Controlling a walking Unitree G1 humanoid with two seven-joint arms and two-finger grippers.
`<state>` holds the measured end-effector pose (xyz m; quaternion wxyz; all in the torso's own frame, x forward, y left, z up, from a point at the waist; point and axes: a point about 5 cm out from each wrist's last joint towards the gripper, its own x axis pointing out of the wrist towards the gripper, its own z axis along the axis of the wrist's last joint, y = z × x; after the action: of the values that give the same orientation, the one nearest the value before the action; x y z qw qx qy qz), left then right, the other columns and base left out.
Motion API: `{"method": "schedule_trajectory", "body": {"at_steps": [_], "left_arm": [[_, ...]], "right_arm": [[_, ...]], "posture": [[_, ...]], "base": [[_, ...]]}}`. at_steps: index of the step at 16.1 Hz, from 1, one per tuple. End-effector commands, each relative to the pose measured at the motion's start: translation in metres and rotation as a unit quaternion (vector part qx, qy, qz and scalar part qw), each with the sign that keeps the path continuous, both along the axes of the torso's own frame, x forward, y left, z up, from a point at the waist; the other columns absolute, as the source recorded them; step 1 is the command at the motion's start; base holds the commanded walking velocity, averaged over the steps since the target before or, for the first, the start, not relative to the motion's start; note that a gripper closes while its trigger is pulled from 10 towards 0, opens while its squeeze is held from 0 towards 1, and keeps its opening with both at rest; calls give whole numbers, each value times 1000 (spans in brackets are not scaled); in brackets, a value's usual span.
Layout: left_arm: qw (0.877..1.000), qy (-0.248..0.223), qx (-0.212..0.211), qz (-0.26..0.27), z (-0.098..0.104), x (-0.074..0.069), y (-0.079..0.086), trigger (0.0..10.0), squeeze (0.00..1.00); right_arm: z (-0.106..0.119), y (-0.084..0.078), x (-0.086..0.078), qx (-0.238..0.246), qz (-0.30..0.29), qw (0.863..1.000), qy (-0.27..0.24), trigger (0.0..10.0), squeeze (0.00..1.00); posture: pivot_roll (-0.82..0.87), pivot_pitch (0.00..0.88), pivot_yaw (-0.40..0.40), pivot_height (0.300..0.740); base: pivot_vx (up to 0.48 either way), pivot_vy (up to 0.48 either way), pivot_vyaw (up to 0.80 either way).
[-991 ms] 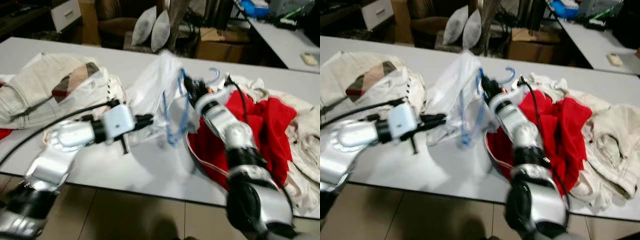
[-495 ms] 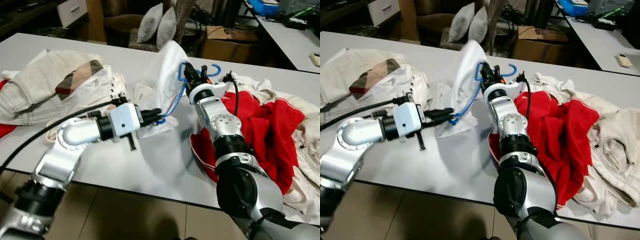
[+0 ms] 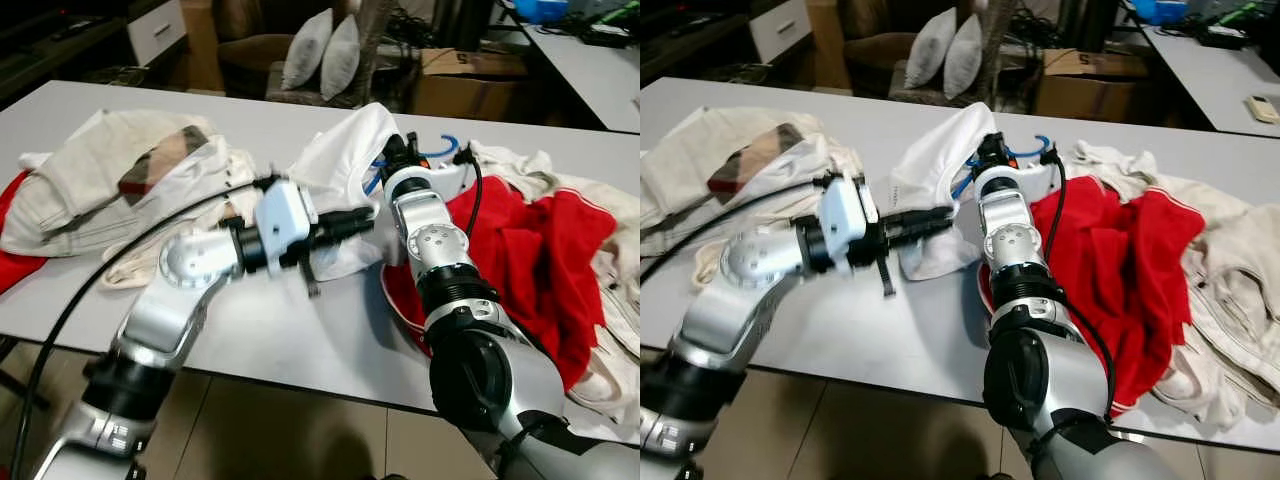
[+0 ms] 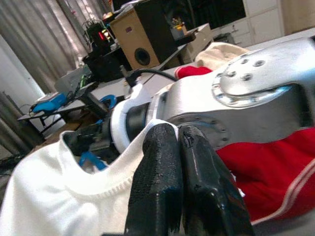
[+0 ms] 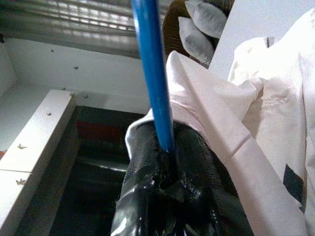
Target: Hang hanger
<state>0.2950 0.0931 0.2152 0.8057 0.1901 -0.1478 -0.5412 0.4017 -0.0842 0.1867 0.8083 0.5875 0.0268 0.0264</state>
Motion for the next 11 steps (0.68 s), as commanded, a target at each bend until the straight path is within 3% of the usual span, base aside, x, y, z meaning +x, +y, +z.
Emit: {"method": "schedule_trajectory", "body": {"at_steps": [1, 2, 3, 5, 6, 8, 9, 10, 11], "left_arm": [[1000, -17, 7, 21, 4, 6, 4, 0, 0], [998, -28, 8, 59, 6, 14, 10, 667, 0], [996, -33, 11, 86, 5, 19, 13, 1961, 0], [992, -20, 29, 120, -3, 25, 17, 1922, 0], [990, -6, 20, 139, -8, 28, 19, 1490, 0], [988, 4, 4, 156, -9, 31, 19, 1647, 0], [987, 10, -18, 159, -6, 32, 18, 1255, 0], [985, 24, -69, 155, 5, 32, 21, 0, 0], [987, 32, -92, 129, 11, 27, 22, 0, 0]], "right_arm": [[-15, 35, -13, 2, 43, 999, 26, 10000, 0], [-17, 34, -15, -10, 55, 998, 34, 10000, 0], [-17, 35, -17, -19, 72, 997, 34, 10000, 0], [-13, 36, -24, -9, 107, 994, 23, 10000, 0], [-8, 36, -28, 18, 127, 992, 17, 10000, 0], [-5, 37, -33, 35, 147, 989, 11, 10000, 0], [-6, 37, -35, 28, 155, 987, 9, 10000, 0], [-12, 36, -39, 15, 163, 986, 12, 10000, 0], [-14, 32, -39, 16, 155, 988, 19, 10000, 0]], "posture": [[58, 0, 32, 740], [54, 0, 30, 740], [49, 0, 27, 740], [43, 0, 23, 740], [43, 0, 20, 740], [44, 0, 16, 740], [45, 0, 14, 740], [45, 0, 15, 740], [44, 0, 17, 740]], "base": [[0, 0, 0], [0, 0, 0], [0, 0, 0], [0, 0, 0], [0, 0, 0], [0, 0, 0], [0, 0, 0], [0, 0, 0], [0, 0, 0]]}}
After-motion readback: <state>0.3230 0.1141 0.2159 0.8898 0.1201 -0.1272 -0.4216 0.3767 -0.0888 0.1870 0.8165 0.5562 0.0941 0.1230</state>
